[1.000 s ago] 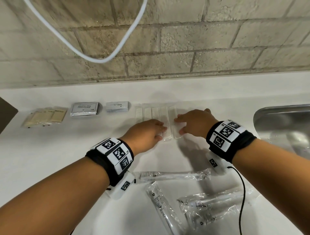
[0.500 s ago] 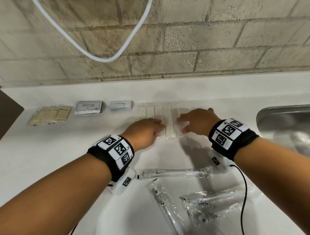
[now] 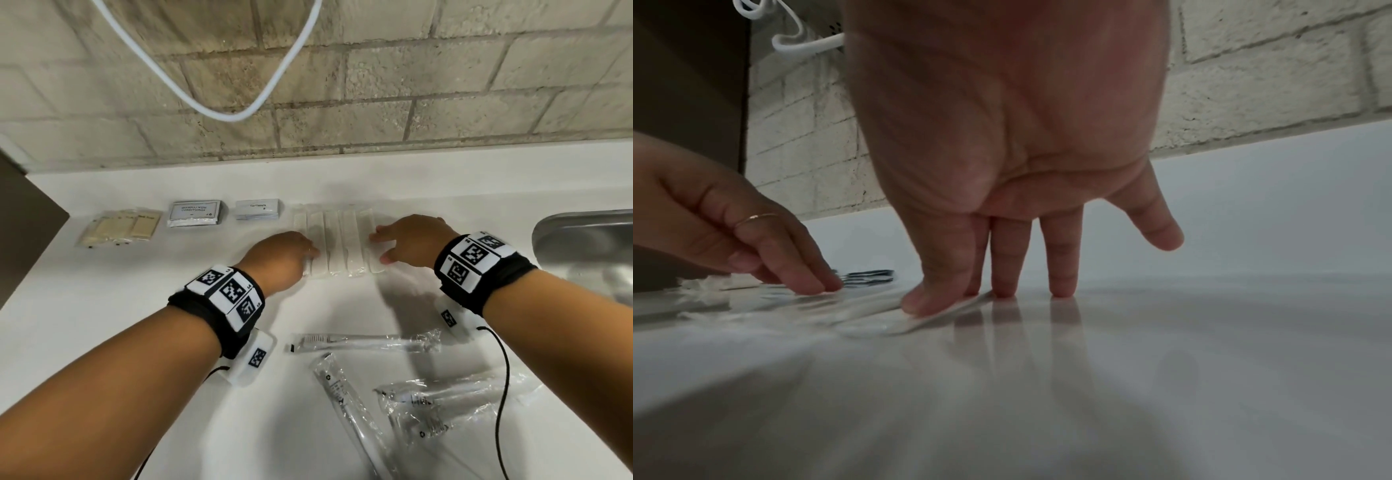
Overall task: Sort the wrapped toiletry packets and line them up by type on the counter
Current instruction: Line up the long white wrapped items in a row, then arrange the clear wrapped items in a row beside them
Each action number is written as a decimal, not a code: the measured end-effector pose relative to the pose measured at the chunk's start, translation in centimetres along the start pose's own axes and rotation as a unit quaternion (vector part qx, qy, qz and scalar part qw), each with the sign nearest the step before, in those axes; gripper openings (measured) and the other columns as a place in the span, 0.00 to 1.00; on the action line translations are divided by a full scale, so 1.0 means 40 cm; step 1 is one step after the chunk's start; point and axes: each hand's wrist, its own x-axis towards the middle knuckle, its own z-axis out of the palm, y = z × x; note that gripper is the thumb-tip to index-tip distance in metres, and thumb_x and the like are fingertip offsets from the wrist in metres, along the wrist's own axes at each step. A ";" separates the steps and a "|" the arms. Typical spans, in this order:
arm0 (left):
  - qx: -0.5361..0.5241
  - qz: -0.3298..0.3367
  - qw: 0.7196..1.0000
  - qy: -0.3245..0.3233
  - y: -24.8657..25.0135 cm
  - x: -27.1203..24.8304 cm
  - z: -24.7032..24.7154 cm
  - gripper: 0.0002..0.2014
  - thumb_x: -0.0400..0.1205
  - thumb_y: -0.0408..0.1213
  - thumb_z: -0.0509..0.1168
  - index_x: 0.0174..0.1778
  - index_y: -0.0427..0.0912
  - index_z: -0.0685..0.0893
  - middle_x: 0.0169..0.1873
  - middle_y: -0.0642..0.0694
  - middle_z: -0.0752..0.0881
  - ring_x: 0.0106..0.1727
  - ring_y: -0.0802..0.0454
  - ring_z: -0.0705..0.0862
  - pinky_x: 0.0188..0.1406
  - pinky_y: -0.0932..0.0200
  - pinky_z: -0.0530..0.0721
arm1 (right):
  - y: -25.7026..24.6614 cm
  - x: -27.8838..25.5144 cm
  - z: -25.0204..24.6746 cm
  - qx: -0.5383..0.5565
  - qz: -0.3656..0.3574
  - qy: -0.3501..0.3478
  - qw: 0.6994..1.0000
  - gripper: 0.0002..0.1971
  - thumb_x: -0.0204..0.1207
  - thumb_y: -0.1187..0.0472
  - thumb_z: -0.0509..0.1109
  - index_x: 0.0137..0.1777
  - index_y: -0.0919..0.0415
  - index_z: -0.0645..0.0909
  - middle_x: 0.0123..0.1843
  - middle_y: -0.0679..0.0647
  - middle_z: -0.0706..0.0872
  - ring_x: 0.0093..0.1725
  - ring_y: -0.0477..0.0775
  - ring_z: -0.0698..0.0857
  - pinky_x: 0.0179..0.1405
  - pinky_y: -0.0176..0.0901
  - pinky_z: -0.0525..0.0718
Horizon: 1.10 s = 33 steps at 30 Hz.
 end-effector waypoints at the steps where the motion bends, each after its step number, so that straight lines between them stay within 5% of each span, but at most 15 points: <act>1: -0.003 0.004 1.000 0.010 0.004 -0.008 -0.010 0.22 0.85 0.31 0.52 0.73 0.52 0.78 0.76 0.51 0.73 0.78 0.52 0.69 0.76 0.60 0.63 | 0.006 -0.008 -0.004 0.031 -0.006 0.002 1.000 0.29 0.76 0.41 0.67 0.77 0.34 0.66 0.81 0.43 0.68 0.80 0.54 0.66 0.78 0.60 0.63; 5: -0.042 0.007 0.994 0.100 0.017 -0.083 -0.058 0.18 0.86 0.38 0.57 0.71 0.50 0.80 0.72 0.49 0.78 0.74 0.52 0.74 0.70 0.63 0.67 | 0.010 -0.080 -0.033 0.135 -0.015 0.038 0.990 0.29 0.80 0.45 0.65 0.80 0.47 0.66 0.80 0.48 0.70 0.76 0.54 0.72 0.76 0.46 0.66; 9: -0.046 -0.029 0.991 0.122 0.028 -0.233 -0.056 0.14 0.84 0.46 0.61 0.62 0.53 0.85 0.60 0.53 0.83 0.60 0.54 0.82 0.60 0.56 0.79 | -0.063 -0.198 -0.036 0.111 -0.036 0.072 0.991 0.14 0.79 0.46 0.66 0.59 0.52 0.82 0.58 0.50 0.86 0.58 0.54 0.82 0.59 0.48 0.80; 12: -0.021 -0.046 0.998 0.042 0.053 -0.371 -0.044 0.11 0.82 0.50 0.63 0.56 0.55 0.85 0.54 0.56 0.82 0.56 0.57 0.83 0.56 0.56 0.80 | -0.160 -0.325 -0.021 0.064 -0.097 0.026 0.993 0.15 0.79 0.43 0.64 0.44 0.55 0.81 0.41 0.48 0.82 0.48 0.53 0.81 0.45 0.46 0.78; 17: -0.054 -0.064 0.985 -0.152 0.108 -0.623 -0.034 0.10 0.70 0.63 0.67 0.45 0.69 0.79 0.50 0.67 0.80 0.54 0.74 0.78 0.55 0.67 0.76 | -0.260 -0.499 0.076 -0.024 -0.140 -0.060 0.988 0.20 0.78 0.40 0.63 0.30 0.51 0.70 0.35 0.46 0.74 0.44 0.53 0.78 0.38 0.44 0.72; 21: -0.065 -0.107 0.981 -0.151 0.131 -0.748 0.042 0.20 0.67 0.52 0.77 0.52 0.64 0.78 0.54 0.67 0.77 0.58 0.69 0.74 0.56 0.67 0.75 | -0.277 -0.559 0.169 -0.051 -0.104 -0.040 0.992 0.16 0.72 0.42 0.68 0.43 0.55 0.80 0.36 0.47 0.79 0.42 0.55 0.82 0.29 0.41 0.70; 26: 0.022 -0.099 0.990 -0.098 0.114 -0.783 0.131 0.16 0.72 0.46 0.70 0.55 0.59 0.78 0.51 0.61 0.75 0.54 0.58 0.72 0.51 0.63 0.73 | -0.287 -0.584 0.239 -0.031 -0.039 -0.017 0.999 0.20 0.66 0.54 0.75 0.55 0.57 0.75 0.42 0.49 0.80 0.42 0.56 0.82 0.35 0.44 0.77; 29: 0.012 -0.097 0.991 -0.097 0.099 -0.790 0.141 0.08 0.72 0.45 0.68 0.41 0.61 0.76 0.44 0.60 0.76 0.51 0.58 0.73 0.49 0.63 0.74 | -0.294 -0.592 0.255 -0.021 -0.026 -0.038 0.999 0.21 0.68 0.62 0.73 0.55 0.51 0.67 0.52 0.53 0.84 0.48 0.58 0.85 0.42 0.47 0.84; 33: -0.017 -0.102 0.992 -0.071 0.083 -0.792 0.127 0.11 0.76 0.43 0.65 0.32 0.58 0.69 0.34 0.58 0.77 0.39 0.57 0.76 0.32 0.64 0.69 | -0.290 -0.588 0.265 0.015 0.012 -0.045 0.999 0.12 0.62 0.62 0.74 0.47 0.58 0.80 0.49 0.54 0.86 0.44 0.56 0.85 0.33 0.41 0.79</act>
